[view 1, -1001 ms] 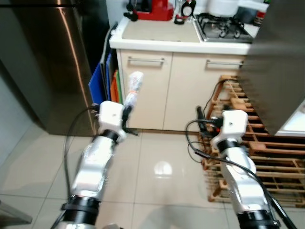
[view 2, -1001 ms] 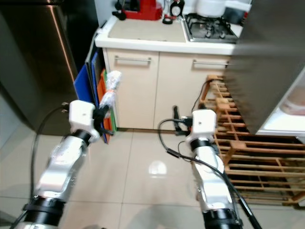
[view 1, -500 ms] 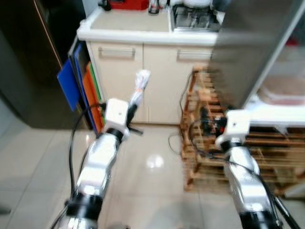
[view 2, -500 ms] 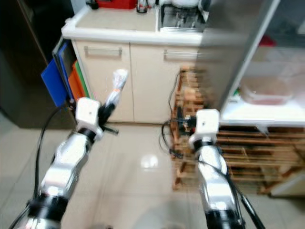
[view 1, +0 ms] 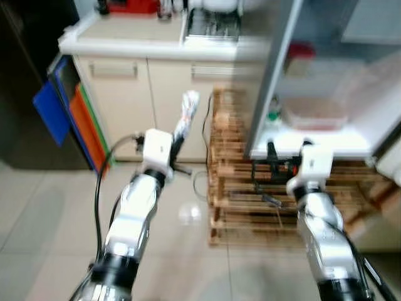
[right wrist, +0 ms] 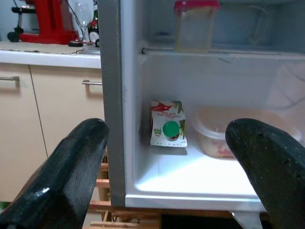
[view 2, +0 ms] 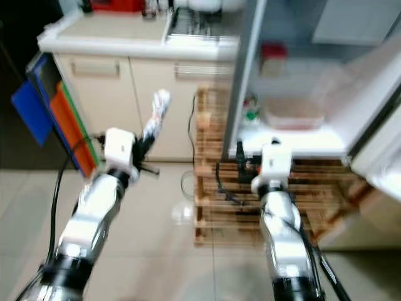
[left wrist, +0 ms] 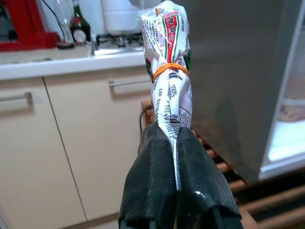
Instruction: Restocking fridge
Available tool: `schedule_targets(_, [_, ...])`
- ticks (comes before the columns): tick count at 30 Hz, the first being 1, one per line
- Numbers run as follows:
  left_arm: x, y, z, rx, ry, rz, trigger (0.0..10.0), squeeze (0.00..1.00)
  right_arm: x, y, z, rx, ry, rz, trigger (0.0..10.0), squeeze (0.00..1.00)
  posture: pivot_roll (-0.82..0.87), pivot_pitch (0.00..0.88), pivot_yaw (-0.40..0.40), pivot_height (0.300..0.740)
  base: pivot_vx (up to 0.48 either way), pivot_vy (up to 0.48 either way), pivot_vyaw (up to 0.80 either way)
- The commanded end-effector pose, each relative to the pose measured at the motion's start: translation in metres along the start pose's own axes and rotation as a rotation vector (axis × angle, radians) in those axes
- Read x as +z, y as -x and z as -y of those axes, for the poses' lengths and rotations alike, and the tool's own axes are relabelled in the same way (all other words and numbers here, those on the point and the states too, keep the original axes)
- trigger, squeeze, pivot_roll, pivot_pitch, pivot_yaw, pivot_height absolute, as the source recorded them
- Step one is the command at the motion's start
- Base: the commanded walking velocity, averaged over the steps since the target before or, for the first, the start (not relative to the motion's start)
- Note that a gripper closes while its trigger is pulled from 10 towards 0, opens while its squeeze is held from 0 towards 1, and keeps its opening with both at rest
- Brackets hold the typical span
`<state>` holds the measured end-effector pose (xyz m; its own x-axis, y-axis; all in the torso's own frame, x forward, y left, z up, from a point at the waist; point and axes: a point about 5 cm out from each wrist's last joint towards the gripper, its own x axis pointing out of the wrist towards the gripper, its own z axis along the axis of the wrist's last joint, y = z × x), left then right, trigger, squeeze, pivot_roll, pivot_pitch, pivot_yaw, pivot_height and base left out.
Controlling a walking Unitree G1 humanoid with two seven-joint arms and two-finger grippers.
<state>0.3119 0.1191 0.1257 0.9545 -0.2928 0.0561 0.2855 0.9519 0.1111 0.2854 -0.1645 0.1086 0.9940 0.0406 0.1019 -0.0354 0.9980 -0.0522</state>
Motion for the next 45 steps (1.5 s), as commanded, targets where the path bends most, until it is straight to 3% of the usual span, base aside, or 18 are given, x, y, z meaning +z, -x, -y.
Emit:
schedule_targets(1, [-0.003,0.001,-0.007,0.028,-0.018,-0.014,10.0,0.0,0.002,-0.001,-0.008,0.026,-0.004,0.008,10.0,0.0,-0.07,0.0,0.011,0.74,0.304,-0.368,0.0])
schedule_targets(20, [0.001,-0.002,-0.008,0.038,-0.005,0.019,10.0,0.0,-0.001,0.002,-0.008,0.024,0.0,0.0,10.0,0.0,-0.07,0.0,0.019,0.74,0.311,-0.112,0.0])
schedule_targets(25, [0.007,0.002,-0.005,0.014,-0.064,0.035,10.0,0.0,-0.002,0.003,-0.008,0.025,0.0,-0.005,10.0,0.0,-0.07,0.0,0.02,0.74,0.0,0.0,0.0])
schedule_targets(31, [-0.013,0.015,-0.027,0.161,-0.143,-0.031,10.0,0.0,-0.003,0.003,-0.008,0.029,0.001,-0.01,10.0,0.0,-0.07,0.0,0.017,0.74,0.0,0.0,0.0])
schedule_targets(34, [-0.004,0.018,-0.033,0.216,-0.224,0.047,10.0,0.0,-0.002,0.003,-0.007,0.03,0.002,-0.009,10.0,0.0,-0.07,0.0,0.015,0.74,0.0,0.0,0.0])
schedule_targets(38, [0.003,0.021,-0.033,0.214,-0.248,0.098,10.0,0.0,-0.002,0.002,-0.007,0.031,0.003,-0.008,10.0,0.0,-0.07,0.0,0.013,0.74,0.0,0.0,0.0])
schedule_targets(43, [0.023,0.023,-0.019,0.143,-0.277,0.218,10.0,0.0,-0.003,0.003,-0.007,0.033,0.008,-0.008,10.0,0.0,-0.07,0.0,0.011,0.74,0.0,0.0,0.0])
schedule_targets(45, [0.034,0.021,-0.006,0.066,-0.292,0.276,10.0,0.0,-0.003,0.004,-0.007,0.034,0.011,-0.009,10.0,0.0,-0.07,0.0,0.01,0.74,0.0,0.0,0.0])
